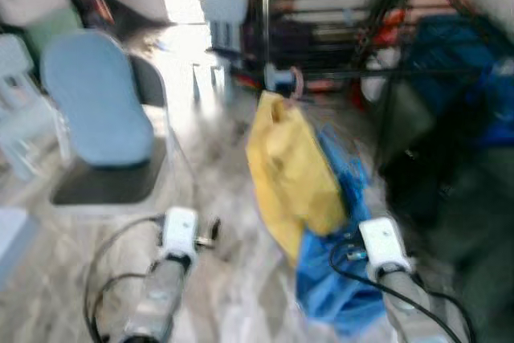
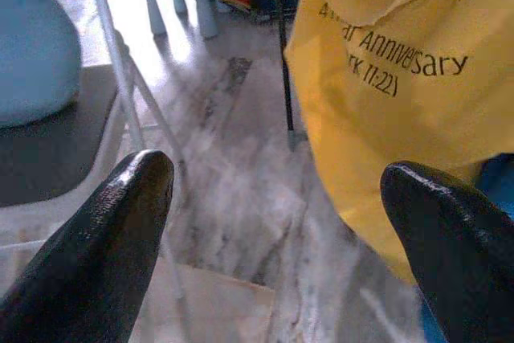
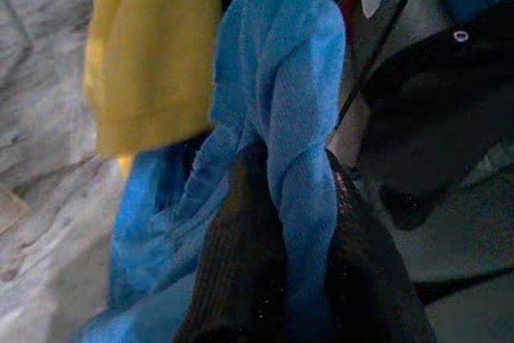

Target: Hang hanger

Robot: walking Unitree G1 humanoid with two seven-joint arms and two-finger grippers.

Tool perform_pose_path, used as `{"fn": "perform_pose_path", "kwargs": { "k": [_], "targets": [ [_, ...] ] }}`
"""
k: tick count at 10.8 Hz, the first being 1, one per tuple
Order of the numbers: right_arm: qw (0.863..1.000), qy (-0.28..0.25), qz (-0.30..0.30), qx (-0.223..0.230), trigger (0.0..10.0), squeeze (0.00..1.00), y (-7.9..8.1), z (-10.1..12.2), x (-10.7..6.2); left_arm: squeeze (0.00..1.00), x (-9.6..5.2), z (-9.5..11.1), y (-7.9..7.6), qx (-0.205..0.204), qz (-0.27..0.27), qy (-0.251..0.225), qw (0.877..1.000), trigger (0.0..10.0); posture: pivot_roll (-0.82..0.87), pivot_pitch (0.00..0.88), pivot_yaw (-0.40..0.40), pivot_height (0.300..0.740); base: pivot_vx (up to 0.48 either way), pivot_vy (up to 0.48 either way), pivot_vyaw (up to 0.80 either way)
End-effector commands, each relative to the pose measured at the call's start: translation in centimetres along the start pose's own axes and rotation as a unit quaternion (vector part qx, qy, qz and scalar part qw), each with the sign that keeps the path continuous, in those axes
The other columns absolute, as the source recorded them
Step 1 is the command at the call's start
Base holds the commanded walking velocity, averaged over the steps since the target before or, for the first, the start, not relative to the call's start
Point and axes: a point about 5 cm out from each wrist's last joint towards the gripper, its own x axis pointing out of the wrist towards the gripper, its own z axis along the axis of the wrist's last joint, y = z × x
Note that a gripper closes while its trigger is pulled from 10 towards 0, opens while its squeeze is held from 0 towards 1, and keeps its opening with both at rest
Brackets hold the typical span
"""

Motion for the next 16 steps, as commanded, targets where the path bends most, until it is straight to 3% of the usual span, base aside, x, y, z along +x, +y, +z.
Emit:
{"fn": "perform_pose_path", "kwargs": {
  "k": [1, 6, 10, 16],
  "targets": [
    [1.000, -0.014, -0.004, -0.001, 10.0, 0.00, -0.4, 0.8, 0.3, 0.00, -0.1, -0.1, 0.1, 0.002, 0.003, 0.003, 1.000, 10.0, -0.21, 0.000, 0.074, 0.740, -0.311, 0.000, 0.00],
    [1.000, 0.011, -0.009, 0.011, 10.0, 0.00, 0.2, -0.4, -0.5, 0.00, -0.3, -0.5, -0.3, 0.007, -0.008, 0.011, 1.000, 10.0, -0.22, 0.000, 0.091, 0.740, -0.313, 0.000, 0.00],
    [0.999, 0.048, 0.012, 0.013, 10.0, 0.00, 1.4, -2.8, -2.8, 0.00, -2.9, -2.2, 0.1, 0.011, -0.010, 0.034, 0.999, 10.0, -0.19, 0.000, 0.093, 0.740, -0.233, 0.000, 0.00],
    [0.996, 0.082, 0.029, 0.023, 10.0, 0.00, 1.1, -4.0, -7.3, 0.00, -6.8, -1.7, 0.6, -0.009, 0.027, 0.038, 0.999, 10.0, -0.19, 0.000, 0.065, 0.740, 0.000, 0.000, 0.00]
  ]
}}
